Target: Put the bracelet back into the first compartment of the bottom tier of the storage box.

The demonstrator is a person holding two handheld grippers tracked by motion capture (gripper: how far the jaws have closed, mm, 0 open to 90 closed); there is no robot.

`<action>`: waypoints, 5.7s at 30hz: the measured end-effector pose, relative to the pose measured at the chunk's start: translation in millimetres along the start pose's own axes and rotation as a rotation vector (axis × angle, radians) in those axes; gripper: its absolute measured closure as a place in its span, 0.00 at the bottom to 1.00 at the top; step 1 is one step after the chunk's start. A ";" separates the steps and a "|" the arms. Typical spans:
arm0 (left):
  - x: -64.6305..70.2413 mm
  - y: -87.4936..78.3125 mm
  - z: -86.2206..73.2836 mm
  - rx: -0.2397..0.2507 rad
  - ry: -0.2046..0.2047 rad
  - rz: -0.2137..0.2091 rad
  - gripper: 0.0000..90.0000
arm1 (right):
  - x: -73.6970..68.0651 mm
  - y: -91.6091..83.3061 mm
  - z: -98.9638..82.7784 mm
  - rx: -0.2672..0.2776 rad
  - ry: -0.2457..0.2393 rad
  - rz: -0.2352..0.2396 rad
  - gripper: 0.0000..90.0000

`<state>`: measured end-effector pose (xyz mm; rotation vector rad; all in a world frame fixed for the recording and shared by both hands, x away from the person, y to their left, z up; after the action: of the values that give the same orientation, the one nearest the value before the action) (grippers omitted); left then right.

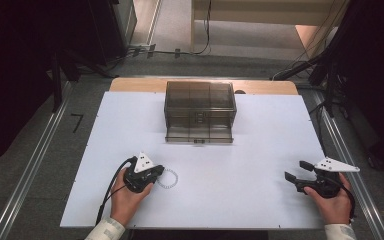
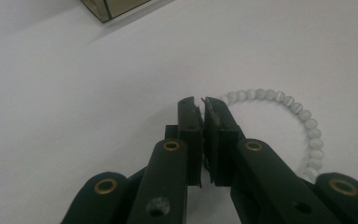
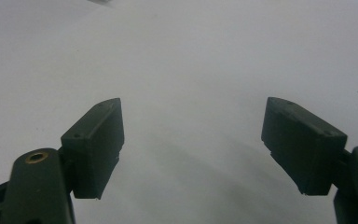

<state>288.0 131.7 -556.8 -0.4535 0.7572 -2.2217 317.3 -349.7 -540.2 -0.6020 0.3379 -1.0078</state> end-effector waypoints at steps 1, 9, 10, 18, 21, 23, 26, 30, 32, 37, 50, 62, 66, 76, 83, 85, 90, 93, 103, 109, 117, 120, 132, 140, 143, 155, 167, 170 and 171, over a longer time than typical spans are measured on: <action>-0.4 -0.3 0.0 -0.002 0.000 -0.002 0.96 | 0.0 0.0 0.0 0.000 0.000 0.000 0.22; -0.4 -1.8 2.4 -0.001 -0.003 -0.007 0.98 | 1.2 -2.0 -0.8 0.005 0.001 -0.004 0.22; -0.4 -2.1 2.7 0.000 -0.004 -0.006 0.98 | 1.6 -2.3 -1.2 0.004 0.002 -0.004 0.22; 1.8 -10.7 10.3 0.048 -0.013 -0.012 0.98 | 2.4 -4.4 -2.0 0.007 0.005 -0.009 0.22; 0.9 -14.6 13.2 0.068 -0.018 -0.013 0.98 | 2.6 -3.7 -2.2 0.004 0.007 -0.011 0.22; -0.6 -17.2 14.7 0.079 -0.024 -0.012 0.98 | 2.4 -2.9 -2.1 0.002 0.006 -0.009 0.22; -2.3 -21.2 18.0 0.104 -0.036 -0.011 0.98 | 2.3 -2.4 -2.0 -0.001 0.003 -0.009 0.22; -3.6 -26.1 22.9 0.127 -0.037 -0.004 0.98 | 2.0 -2.2 -2.0 -0.002 0.003 -0.010 0.22; -3.8 -27.4 26.6 0.135 -0.036 -0.002 0.98 | 2.0 -2.0 -2.1 -0.003 0.003 -0.011 0.22; -3.8 -32.3 40.3 0.180 -0.034 -0.002 0.98 | 1.9 -2.5 -2.0 0.000 0.004 -0.009 0.22; -10.0 -39.9 58.2 0.242 -0.052 0.004 0.98 | 2.3 -3.1 -2.3 0.000 0.006 -0.009 0.22; -16.0 -38.5 86.5 0.291 -0.052 0.004 0.98 | 2.9 -2.7 -2.4 0.001 0.006 -0.007 0.22; -17.7 -37.8 94.6 0.297 -0.051 0.006 0.98 | 3.4 -2.8 -2.6 0.001 0.005 -0.007 0.22; -21.6 -37.1 110.8 0.322 -0.056 0.007 0.98 | 3.5 -3.1 -2.5 0.002 0.011 -0.005 0.22; -24.8 -33.3 122.2 0.329 -0.053 0.014 0.98 | 3.5 -2.8 -2.5 0.001 0.011 -0.004 0.22; -25.8 -32.1 124.5 0.328 -0.054 0.015 0.98 | 3.5 -3.0 -2.6 0.001 0.012 -0.004 0.22; -29.3 -26.7 129.8 0.328 -0.059 0.021 0.98 | 3.5 -3.2 -2.5 0.002 0.012 -0.004 0.22; -31.5 -22.1 132.6 0.324 -0.061 0.025 0.98 | 3.4 -3.2 -2.5 0.001 0.012 -0.003 0.22; -43.1 -5.8 134.1 0.306 -0.090 0.041 0.98 | 3.6 -3.0 -2.4 0.002 0.010 -0.002 0.22; -47.9 1.7 138.2 0.304 -0.094 0.050 0.98 | 3.3 -2.7 -2.2 0.000 0.007 -0.002 0.22; -52.0 18.2 137.2 0.282 -0.102 0.059 0.98 | 3.7 -2.7 -2.5 -0.002 0.008 -0.002 0.22; -52.6 23.7 135.8 0.271 -0.100 0.061 0.98 | 3.6 -2.6 -2.5 -0.002 0.006 -0.002 0.22; -57.0 32.5 132.2 0.253 -0.099 0.079 0.98 | 3.8 -3.1 -2.3 0.001 0.005 -0.002 0.22; -57.5 38.2 129.9 0.239 -0.097 0.077 0.98 | 4.0 -2.7 -2.8 -0.003 0.005 -0.002 0.22; -57.2 40.8 129.0 0.229 -0.095 0.076 0.98 | 4.0 -2.7 -2.9 -0.005 0.006 -0.002 0.22; -59.4 45.9 126.8 0.220 -0.103 0.082 0.98 | 4.4 -2.9 -3.3 -0.006 0.009 -0.001 0.22; -60.5 50.0 125.2 0.215 -0.112 0.078 0.96 | 4.5 -2.5 -3.4 -0.007 0.009 -0.001 0.22; -59.9 50.4 125.6 0.218 -0.112 0.077 0.95 | 4.6 -2.6 -3.4 -0.007 0.009 0.000 0.22; -59.6 50.3 125.7 0.219 -0.112 0.074 0.94 | 4.6 -2.5 -3.4 -0.007 0.010 0.000 0.22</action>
<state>420.1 99.9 -498.2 -0.4294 0.4580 -2.1597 316.0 -355.8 -541.3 -0.6039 0.3500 -1.0102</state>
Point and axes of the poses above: each handheld gripper's, and its own axes: y roughly forward along the jaws, z roughly out of its top, x roughly to its right, the point moved 6 cm from there along y, roughly forward along the jaws, and after that the axes turned 7 degrees about -z, right-handed, at the moved point
